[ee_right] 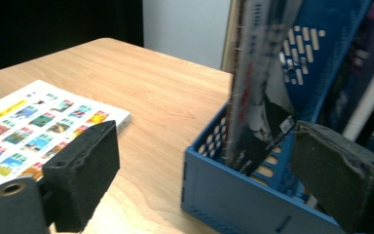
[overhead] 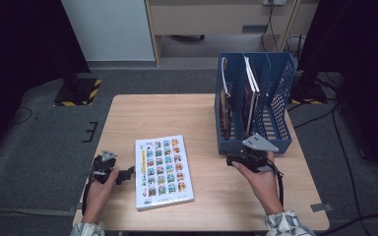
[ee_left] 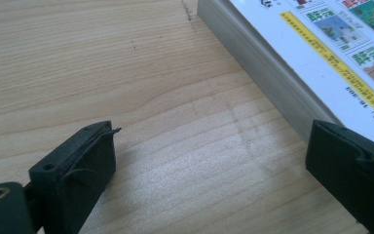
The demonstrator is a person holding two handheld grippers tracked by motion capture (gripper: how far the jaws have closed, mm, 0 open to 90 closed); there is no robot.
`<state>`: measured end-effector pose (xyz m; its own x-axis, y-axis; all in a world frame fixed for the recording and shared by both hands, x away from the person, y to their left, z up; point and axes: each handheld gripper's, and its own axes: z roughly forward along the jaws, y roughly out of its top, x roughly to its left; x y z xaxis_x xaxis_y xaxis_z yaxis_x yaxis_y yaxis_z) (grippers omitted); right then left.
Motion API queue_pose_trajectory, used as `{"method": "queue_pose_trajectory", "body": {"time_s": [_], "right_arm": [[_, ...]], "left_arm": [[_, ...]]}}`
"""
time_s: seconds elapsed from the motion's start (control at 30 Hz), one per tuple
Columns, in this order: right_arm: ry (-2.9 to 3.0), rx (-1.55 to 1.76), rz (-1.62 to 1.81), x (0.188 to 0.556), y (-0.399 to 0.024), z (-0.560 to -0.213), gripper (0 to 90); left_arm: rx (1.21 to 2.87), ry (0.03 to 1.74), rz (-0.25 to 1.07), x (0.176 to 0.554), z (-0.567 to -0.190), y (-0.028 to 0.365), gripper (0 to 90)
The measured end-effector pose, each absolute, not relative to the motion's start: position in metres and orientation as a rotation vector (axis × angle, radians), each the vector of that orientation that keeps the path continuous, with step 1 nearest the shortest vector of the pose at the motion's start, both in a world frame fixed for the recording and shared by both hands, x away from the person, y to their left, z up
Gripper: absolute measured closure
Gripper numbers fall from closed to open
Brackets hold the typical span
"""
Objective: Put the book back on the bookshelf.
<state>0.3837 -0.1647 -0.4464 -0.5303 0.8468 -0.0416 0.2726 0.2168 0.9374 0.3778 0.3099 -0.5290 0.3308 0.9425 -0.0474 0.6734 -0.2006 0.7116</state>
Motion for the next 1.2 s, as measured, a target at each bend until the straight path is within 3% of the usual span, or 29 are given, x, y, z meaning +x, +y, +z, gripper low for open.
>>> {"method": "queue_pose_trajectory", "body": {"time_s": [0.4,0.8,0.93,1.2], "right_arm": [[2.046,0.923,1.310,0.374,-0.130,-0.453,24.9],[2.200,0.870,1.317,0.366,-0.090,-0.470,39.6],[2.293,0.842,1.292,0.365,-0.072,-0.482,38.3],[2.450,0.837,1.256,0.368,-0.046,-0.503,25.9]], "left_arm": [[1.941,1.340,0.511,0.372,-0.513,0.291,7.1],[1.982,1.277,0.477,0.370,-0.510,0.268,20.8],[1.979,1.289,0.461,0.372,-0.512,0.266,24.5],[1.974,1.307,0.416,0.374,-0.517,0.266,28.7]]}}
